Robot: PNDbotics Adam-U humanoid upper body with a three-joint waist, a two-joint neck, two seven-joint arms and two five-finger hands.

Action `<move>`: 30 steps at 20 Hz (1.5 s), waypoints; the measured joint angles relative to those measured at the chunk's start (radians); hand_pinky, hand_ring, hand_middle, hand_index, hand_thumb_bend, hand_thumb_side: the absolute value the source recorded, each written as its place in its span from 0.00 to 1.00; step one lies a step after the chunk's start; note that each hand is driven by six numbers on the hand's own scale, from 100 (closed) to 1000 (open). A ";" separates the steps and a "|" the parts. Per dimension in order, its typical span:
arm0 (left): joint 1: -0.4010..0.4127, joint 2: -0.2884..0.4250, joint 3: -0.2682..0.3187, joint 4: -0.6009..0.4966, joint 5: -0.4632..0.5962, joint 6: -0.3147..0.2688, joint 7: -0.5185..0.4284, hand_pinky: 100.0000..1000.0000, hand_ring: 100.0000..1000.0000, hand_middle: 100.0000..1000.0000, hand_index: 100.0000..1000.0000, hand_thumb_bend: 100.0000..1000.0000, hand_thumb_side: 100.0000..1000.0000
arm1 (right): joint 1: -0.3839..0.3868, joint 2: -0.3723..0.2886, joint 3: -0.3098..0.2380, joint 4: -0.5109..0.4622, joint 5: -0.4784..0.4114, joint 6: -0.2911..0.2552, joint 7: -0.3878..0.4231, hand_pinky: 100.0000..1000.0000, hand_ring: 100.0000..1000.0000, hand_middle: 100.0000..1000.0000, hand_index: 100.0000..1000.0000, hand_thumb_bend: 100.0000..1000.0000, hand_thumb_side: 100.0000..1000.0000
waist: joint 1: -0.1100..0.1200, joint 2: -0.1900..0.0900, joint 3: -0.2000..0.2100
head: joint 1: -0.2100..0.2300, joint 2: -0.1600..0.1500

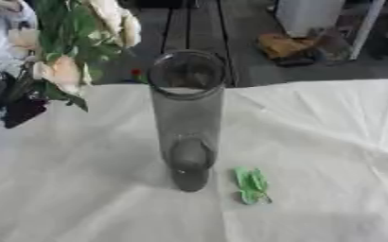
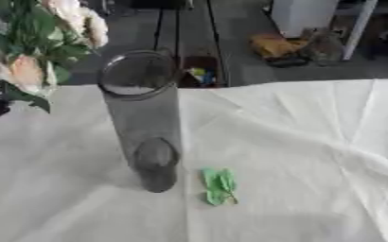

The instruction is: Arrange flowers into the vase.

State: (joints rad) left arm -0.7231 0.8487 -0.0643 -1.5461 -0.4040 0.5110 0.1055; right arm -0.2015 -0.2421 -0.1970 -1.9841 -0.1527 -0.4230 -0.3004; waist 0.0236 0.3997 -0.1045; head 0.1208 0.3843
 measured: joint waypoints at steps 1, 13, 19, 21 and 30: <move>-0.010 -0.004 0.003 -0.013 0.013 0.003 0.014 0.00 0.00 0.00 0.00 0.00 0.65 | 0.000 0.000 0.000 0.000 0.000 0.000 0.000 0.13 0.26 0.17 0.48 0.00 0.92 | 0.000 -0.001 0.000 | 0.000 0.001; -0.139 -0.090 0.007 -0.113 0.190 0.027 0.117 0.00 0.00 0.00 0.00 0.00 0.77 | 0.011 0.000 0.004 0.000 -0.016 -0.001 0.004 0.13 0.27 0.17 0.48 0.00 0.92 | 0.000 -0.027 -0.007 | 0.002 0.027; -0.201 -0.120 0.007 -0.121 0.283 0.025 0.169 0.00 0.00 0.00 0.00 0.00 0.82 | 0.017 -0.002 0.006 0.000 -0.020 0.002 0.008 0.13 0.27 0.17 0.48 0.00 0.92 | 0.005 -0.040 -0.014 | 0.006 0.034; -0.217 -0.128 0.007 -0.119 0.315 0.023 0.188 0.00 0.00 0.00 0.00 0.00 0.84 | 0.019 -0.004 0.006 0.000 -0.022 0.002 0.008 0.13 0.27 0.17 0.48 0.00 0.92 | 0.008 -0.044 -0.016 | 0.006 0.037; -0.268 -0.137 0.008 -0.109 0.451 -0.019 0.282 0.00 0.00 0.00 0.00 0.00 0.92 | 0.026 -0.010 0.007 0.000 -0.025 0.006 0.013 0.13 0.27 0.17 0.48 0.00 0.92 | 0.016 -0.057 -0.019 | 0.001 0.045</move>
State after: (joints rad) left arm -0.9908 0.7116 -0.0567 -1.6547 0.0474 0.4924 0.3874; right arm -0.1758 -0.2523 -0.1903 -1.9841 -0.1781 -0.4173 -0.2873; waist 0.0400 0.3423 -0.1236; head 0.1216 0.4298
